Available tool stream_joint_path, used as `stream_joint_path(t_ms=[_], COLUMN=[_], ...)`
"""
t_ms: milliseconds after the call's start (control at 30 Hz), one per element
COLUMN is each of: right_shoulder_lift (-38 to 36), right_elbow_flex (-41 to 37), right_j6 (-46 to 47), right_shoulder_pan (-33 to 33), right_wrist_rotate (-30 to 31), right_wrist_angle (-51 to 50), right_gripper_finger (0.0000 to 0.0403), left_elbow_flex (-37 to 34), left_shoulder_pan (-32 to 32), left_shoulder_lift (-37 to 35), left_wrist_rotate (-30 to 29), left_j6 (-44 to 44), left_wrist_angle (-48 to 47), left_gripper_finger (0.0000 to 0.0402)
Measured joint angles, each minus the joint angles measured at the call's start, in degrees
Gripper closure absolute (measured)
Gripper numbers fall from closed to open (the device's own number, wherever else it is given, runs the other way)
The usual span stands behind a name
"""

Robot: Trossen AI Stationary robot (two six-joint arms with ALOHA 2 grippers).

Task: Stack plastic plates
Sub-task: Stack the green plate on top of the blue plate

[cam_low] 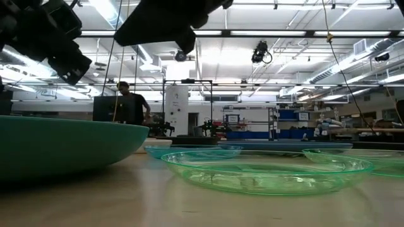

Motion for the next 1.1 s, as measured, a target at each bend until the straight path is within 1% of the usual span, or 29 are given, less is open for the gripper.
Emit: stream_joint_path(t_ms=[133,233,400,500,700,867,1100], right_shoulder_lift=[2.79,4.33,7.23,7.95,9.39,11.51,9.78], right_elbow_flex=[3.95,5.34,5.43,5.41,5.51,5.38,5.41], right_j6=[5.17,10.29,21.74,25.24,26.38,26.71,26.75], right_shoulder_pan=[0.05,-0.22,-1.33,-2.21,-2.44,-2.44,-3.1], right_wrist_rotate=[-0.21,-0.4,-0.39,-0.39,0.07,-0.43,-0.43], right_wrist_angle=[-4.68,-7.95,-10.41,-12.69,-12.34,-11.22,-11.09], right_gripper_finger=[0.0393,0.0388,0.0356,0.0336,0.0316,0.0314,0.0319], left_elbow_flex=[-0.01,-0.01,-0.01,-0.01,-0.01,-0.01,-0.01], left_shoulder_pan=[-3.51,-4.72,-4.54,-4.54,-4.56,-4.56,-4.56], left_shoulder_lift=[1.18,2.14,3.5,4.13,4.08,4.08,4.08], left_wrist_rotate=[-5.32,-8.4,-11.88,-12.66,-13.39,-13.35,-13.3], left_j6=[0.01,0.07,0.09,0.05,0.0,-0.63,-0.93], left_wrist_angle=[0.69,0.58,0.73,0.98,0.6,-0.19,-0.77], left_gripper_finger=[0.024,0.024,0.024,0.024,0.024,0.024,0.024])
